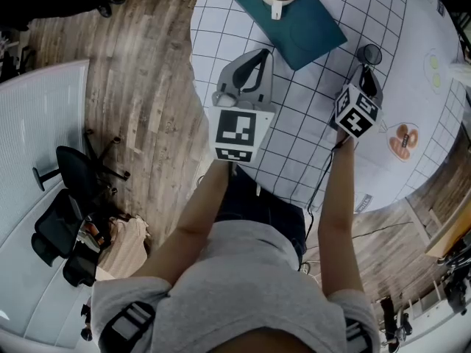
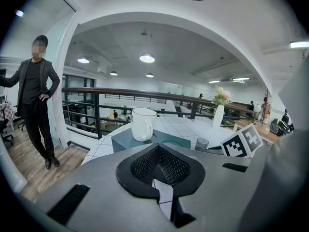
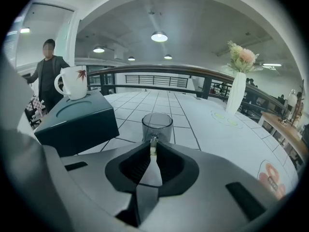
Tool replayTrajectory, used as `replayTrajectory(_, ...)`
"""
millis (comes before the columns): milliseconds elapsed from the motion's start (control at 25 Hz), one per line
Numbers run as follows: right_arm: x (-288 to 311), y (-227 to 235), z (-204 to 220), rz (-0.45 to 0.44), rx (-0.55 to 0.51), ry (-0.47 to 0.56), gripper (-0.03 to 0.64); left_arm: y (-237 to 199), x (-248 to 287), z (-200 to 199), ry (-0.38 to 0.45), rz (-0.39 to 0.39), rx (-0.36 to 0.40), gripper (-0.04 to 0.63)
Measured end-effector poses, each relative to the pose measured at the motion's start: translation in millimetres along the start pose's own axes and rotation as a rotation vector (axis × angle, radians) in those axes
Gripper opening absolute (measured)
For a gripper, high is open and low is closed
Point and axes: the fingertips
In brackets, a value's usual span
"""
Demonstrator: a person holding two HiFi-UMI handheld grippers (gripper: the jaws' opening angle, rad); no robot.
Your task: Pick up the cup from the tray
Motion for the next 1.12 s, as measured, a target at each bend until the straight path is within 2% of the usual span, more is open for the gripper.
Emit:
replayTrajectory(400, 2.0, 1.7, 8.6, -0.013, 0.035, -0.034, 0.037, -3.4, -4.6, 3.2, 0.003, 0.003, -0.049, 0.008)
replayTrajectory(680, -9.9, 1.3, 10.7, -0.011, 0.099, -0.015, 0.037, -0.5, -6.8, -1.8, 0.017, 0.011, -0.060, 0.008)
replayTrajectory(840, -28.7, 0.6, -3.5, -0.015, 0.134, 0.043, 0.037, -0.3, -6.1, -3.3, 0.020, 0.022, -0.100, 0.006)
replayTrajectory(960, -44.3, -8.4, -22.8, -0.044, 0.140, 0.100, 0.037, -1.4, -2.4, -8.6, 0.037, 0.021, -0.096, 0.006)
replayTrajectory(1120, -61.5, -27.0, -50.0, -0.104, 0.143, 0.170, 0.037, -7.5, 4.7, -14.9, 0.055, -0.018, -0.105, 0.006)
Point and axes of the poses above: the fingertips, and each gripper's own axes: x forward along the fingers, y to its right, z out of its underside, and after that the axes turned 4 degrees about -z, right-handed
